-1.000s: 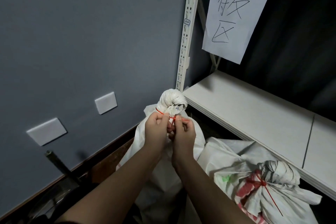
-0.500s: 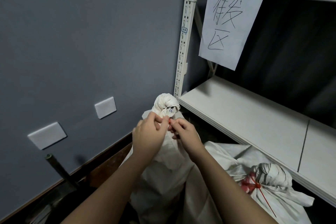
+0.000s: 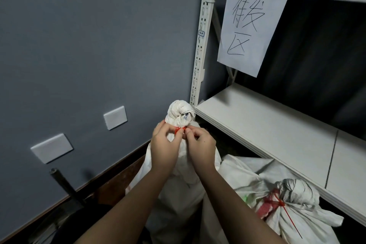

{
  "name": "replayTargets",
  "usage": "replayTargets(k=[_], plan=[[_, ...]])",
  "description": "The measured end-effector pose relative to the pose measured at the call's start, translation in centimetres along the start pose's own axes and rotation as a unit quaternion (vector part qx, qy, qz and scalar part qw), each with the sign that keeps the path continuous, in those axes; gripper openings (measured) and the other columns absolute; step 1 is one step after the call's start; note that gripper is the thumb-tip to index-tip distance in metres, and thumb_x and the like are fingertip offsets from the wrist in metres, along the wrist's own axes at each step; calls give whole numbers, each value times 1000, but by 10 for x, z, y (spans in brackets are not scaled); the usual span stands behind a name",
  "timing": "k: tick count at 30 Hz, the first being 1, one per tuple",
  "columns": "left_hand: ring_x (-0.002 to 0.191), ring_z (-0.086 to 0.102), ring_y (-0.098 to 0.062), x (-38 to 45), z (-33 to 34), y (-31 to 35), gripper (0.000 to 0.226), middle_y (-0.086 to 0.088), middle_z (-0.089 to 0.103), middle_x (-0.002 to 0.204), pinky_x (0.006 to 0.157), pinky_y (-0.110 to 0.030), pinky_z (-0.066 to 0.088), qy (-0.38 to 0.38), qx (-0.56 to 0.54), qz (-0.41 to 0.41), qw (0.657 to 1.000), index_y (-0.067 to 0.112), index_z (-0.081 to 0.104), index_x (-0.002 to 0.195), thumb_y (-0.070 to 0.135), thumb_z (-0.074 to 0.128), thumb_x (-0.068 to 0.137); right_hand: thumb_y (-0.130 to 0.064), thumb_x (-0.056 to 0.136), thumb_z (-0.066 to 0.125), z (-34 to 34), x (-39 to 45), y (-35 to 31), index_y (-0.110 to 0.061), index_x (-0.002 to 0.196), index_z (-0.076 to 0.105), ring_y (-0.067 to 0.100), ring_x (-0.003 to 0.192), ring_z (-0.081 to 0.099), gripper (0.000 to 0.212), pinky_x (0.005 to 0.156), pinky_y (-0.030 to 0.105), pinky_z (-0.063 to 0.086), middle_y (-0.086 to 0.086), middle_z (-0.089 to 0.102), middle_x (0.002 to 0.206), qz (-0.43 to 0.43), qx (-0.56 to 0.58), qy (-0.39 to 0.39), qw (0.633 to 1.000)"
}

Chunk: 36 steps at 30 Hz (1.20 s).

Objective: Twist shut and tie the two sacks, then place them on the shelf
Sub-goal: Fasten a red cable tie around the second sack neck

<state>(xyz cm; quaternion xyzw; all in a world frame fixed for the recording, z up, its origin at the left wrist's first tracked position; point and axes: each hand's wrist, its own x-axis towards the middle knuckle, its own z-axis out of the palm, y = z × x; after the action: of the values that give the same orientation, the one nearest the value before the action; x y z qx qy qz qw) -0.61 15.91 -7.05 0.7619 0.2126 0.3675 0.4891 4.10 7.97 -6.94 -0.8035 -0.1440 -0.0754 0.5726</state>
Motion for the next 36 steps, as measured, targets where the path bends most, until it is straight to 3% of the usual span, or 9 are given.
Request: replayTargets(k=[4,10,14,18,20,25,31,34,36], plan=[[80,54,-16,4,-2,-1,23,1,58,78,65,-20,37,5,14,-15,1000,12,52,66,16,66,84,-13,90,58,0,0,-7,-7,86,75,13,83,65,18,76,18,44,3,73,82,35,35,-27,998],[59,40,-8,8,-8,-2,31,2,48,59,59,-27,34,0,-28,-64,998,15,45,61,13,66,84,-10,91,57,-12,2,-11,-8,63,66,-3,70,58,29,64,5,38,-2,68,70,62,75,-100,990],[46,42,4,10,-12,4,24,7,49,55,48,-9,32,11,-67,-94,993,4,51,66,8,66,84,-11,90,59,-16,6,-12,-8,58,65,-7,69,59,32,74,18,41,-5,64,60,97,128,-137,977],[48,48,9,12,-12,1,21,6,58,60,51,-7,38,25,-117,-127,985,-3,55,69,6,68,84,-7,88,59,-20,7,-12,-5,59,66,2,99,64,30,90,26,45,5,72,84,135,184,-164,960],[49,48,7,12,-12,-1,23,6,59,59,52,-11,40,22,-122,-136,983,2,54,67,8,68,84,-8,89,59,-22,7,-12,-4,64,68,3,96,64,27,85,21,47,2,72,86,142,190,-174,956],[54,51,-3,13,-10,-1,25,3,60,59,58,-23,43,14,-142,-169,975,9,53,64,11,68,84,-11,86,66,-13,-7,-11,-7,86,68,-3,68,62,5,66,8,45,-5,69,78,99,191,-66,974],[70,60,-7,6,-5,3,23,4,67,77,66,-14,47,13,-110,-137,984,16,53,67,12,64,87,-9,83,69,15,-16,-7,-13,83,72,-9,83,57,5,71,0,38,0,67,90,16,103,64,992],[101,59,-13,6,-2,-2,19,5,63,106,85,-26,45,-4,-53,-89,995,18,54,71,14,63,87,-12,84,68,19,-16,-4,-12,83,71,-2,85,58,3,74,7,42,-1,67,91,-12,55,101,993],[108,51,-5,8,-1,-4,18,8,55,113,88,-22,37,-6,-19,-81,996,14,54,72,16,65,86,-14,85,68,19,-16,-3,-12,86,72,3,85,60,5,77,16,46,-3,67,92,-31,21,108,993]])
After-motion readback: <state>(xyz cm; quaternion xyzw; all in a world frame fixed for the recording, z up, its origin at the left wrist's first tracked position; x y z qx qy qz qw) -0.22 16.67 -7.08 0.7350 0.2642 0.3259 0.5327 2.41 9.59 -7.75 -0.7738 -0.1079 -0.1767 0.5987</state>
